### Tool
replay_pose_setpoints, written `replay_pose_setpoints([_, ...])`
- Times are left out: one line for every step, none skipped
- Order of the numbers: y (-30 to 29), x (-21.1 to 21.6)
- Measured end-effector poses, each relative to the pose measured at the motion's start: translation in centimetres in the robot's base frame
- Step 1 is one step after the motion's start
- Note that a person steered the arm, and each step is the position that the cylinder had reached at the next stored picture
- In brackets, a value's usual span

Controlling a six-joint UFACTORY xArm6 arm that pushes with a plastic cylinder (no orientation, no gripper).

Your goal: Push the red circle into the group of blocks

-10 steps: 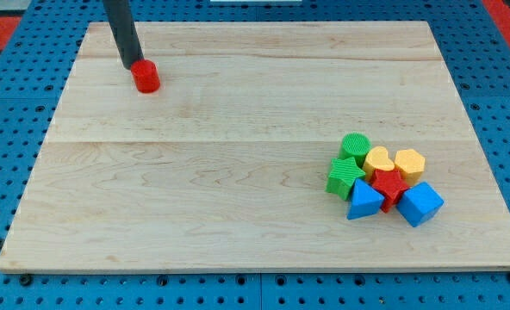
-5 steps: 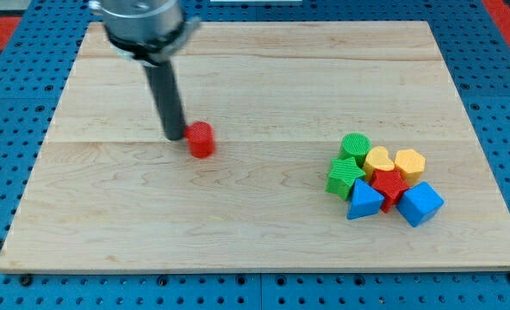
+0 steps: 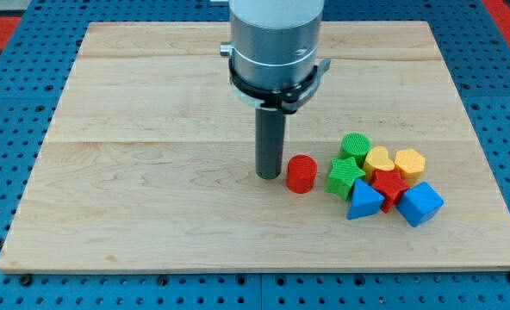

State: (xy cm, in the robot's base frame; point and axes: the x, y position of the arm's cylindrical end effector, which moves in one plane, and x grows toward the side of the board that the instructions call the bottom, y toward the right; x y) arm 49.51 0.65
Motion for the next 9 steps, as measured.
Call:
replay_pose_setpoints([2.7, 0.6])
replay_pose_setpoints([3.3, 0.8])
replay_pose_setpoints([-1.0, 0.7])
replay_pose_setpoints([-5.0, 0.1])
replay_pose_setpoints([-5.7, -0.2])
replay_pose_setpoints([-1.7, -0.7])
replay_pose_setpoints([-1.2, -3.0])
replay_pose_setpoints([-1.3, -2.4])
replay_pose_setpoints([-1.8, -5.5])
